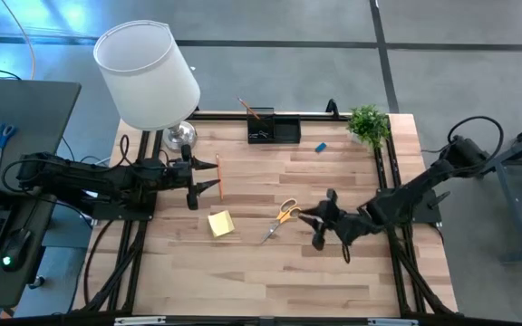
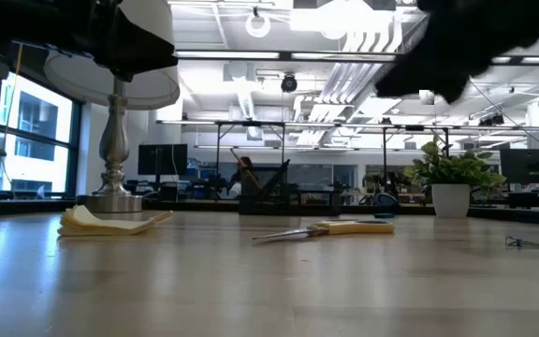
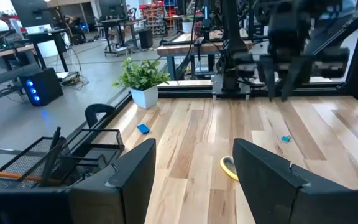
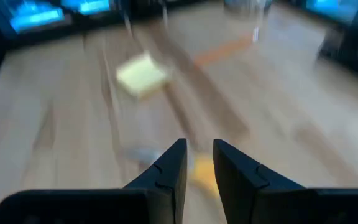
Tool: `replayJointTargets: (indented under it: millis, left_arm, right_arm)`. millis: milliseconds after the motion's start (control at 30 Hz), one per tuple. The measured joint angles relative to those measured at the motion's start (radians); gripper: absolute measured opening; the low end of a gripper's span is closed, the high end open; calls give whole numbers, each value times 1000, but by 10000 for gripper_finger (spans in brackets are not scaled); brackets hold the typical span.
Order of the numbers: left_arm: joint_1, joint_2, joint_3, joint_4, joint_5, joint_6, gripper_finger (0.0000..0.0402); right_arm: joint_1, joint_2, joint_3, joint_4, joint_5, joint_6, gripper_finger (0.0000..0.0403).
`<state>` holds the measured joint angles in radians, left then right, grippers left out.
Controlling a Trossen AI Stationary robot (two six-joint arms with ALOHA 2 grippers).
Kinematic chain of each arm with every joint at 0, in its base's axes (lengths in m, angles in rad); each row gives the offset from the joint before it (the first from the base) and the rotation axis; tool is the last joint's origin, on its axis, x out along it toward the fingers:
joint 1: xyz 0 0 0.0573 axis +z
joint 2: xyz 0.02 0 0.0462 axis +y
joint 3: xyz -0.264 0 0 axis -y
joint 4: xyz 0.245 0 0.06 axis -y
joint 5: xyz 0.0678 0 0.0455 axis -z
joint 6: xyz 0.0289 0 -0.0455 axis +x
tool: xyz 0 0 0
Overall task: Pick and place office supplies into organizer
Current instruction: Put the blue binder clip into the desk organizer
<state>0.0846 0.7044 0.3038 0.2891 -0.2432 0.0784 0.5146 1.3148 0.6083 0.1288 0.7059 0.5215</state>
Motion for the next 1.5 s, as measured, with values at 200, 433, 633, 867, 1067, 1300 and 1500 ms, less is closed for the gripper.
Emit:
replayJointTargets:
  millis: [200, 433, 633, 867, 1067, 1300, 1500]
  left_arm:
    - [0, 0, 0, -20, 0, -8, 205]
    - [0, 0, 0, -44, 0, -31, 205]
    - [0, 0, 0, -49, 0, -42, 205]
    - [0, 0, 0, -61, 11, -58, 205]
    - [0, 0, 0, -54, 24, -58, 205]
    - [0, 0, 0, -35, 23, -46, 205]
    - [0, 0, 0, -30, 23, -33, 205]
  right_arm:
    - [-92, 0, 0, 138, -74, -154, 74]
    - [-40, 5, 45, -106, 50, -125, 74]
    - [51, 98, 253, -506, 72, 118, 74]
    - [183, 285, 403, -818, 20, 502, 116]
    - [296, 409, 414, -918, 22, 820, 178]
    - [330, 509, 407, -918, 10, 919, 187]
    - [328, 571, 406, -922, 2, 942, 164]
